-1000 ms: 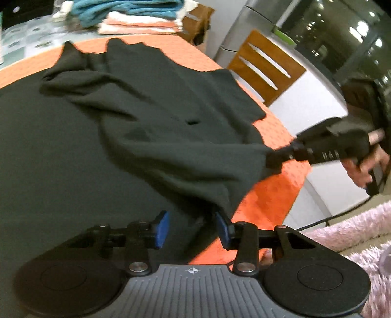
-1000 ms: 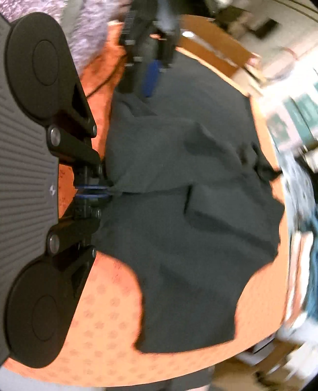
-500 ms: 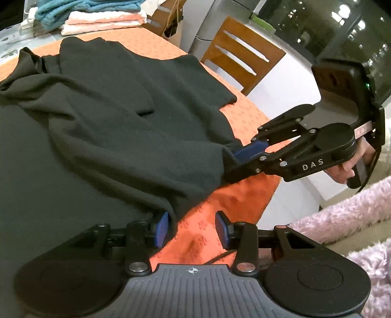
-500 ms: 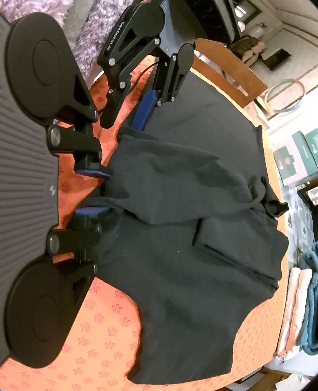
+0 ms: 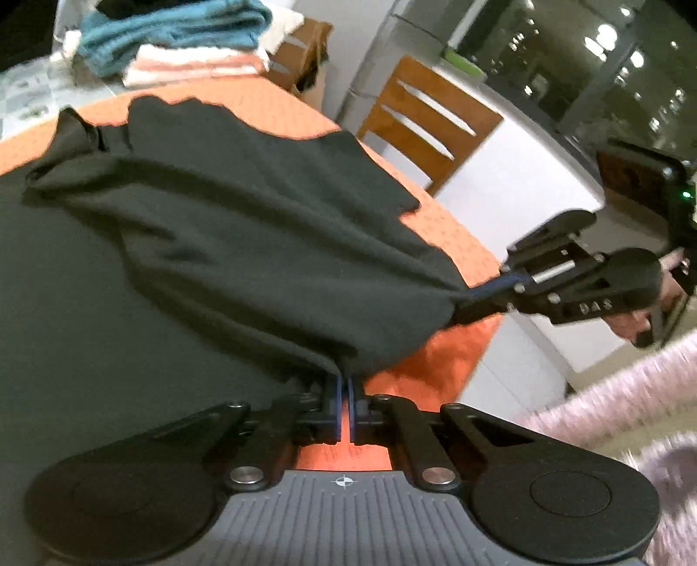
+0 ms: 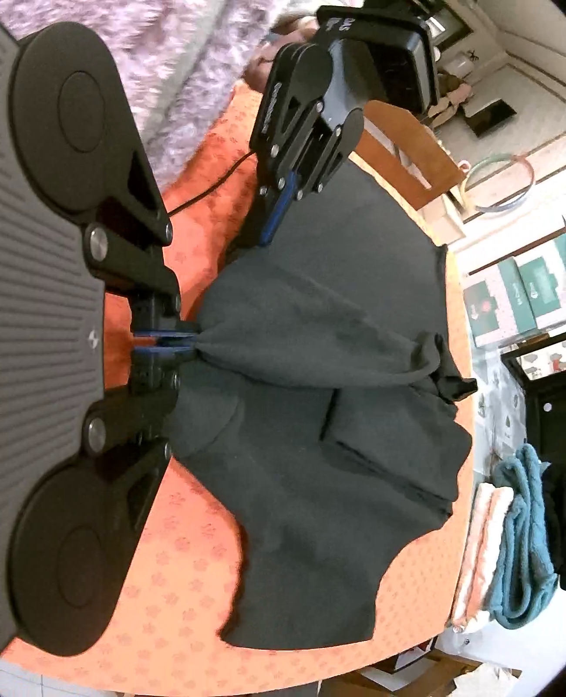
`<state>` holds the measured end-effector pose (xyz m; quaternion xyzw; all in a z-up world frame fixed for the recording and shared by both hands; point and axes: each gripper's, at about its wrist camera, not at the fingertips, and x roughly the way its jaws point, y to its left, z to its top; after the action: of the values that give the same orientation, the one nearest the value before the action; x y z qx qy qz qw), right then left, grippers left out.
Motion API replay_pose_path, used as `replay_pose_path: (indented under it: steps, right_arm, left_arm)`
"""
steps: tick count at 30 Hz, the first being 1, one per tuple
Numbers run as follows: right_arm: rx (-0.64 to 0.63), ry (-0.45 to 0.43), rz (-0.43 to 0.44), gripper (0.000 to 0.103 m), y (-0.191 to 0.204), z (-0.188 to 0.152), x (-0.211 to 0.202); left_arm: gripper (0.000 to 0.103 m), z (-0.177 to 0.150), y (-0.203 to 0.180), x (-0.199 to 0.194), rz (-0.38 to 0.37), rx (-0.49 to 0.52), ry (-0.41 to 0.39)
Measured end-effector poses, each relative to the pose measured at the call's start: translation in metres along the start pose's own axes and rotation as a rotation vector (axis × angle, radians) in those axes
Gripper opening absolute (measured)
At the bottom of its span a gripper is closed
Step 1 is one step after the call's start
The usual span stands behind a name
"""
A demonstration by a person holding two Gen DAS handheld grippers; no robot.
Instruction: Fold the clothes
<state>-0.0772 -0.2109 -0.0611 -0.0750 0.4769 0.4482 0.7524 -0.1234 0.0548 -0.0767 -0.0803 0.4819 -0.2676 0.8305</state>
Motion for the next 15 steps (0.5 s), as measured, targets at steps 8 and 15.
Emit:
replay_pose_path:
  steps: [8, 15]
  right_arm:
    - [-0.035, 0.137, -0.073, 0.013, 0.006, -0.015, 0.034]
    - [-0.078, 0.16, -0.084, 0.014, 0.019, -0.009, 0.012]
  left_arm:
    - [0.016, -0.024, 0.009, -0.009, 0.099, -0.003, 0.045]
    - [0.031, -0.058, 0.037, -0.054, 0.267, -0.109, 0.034]
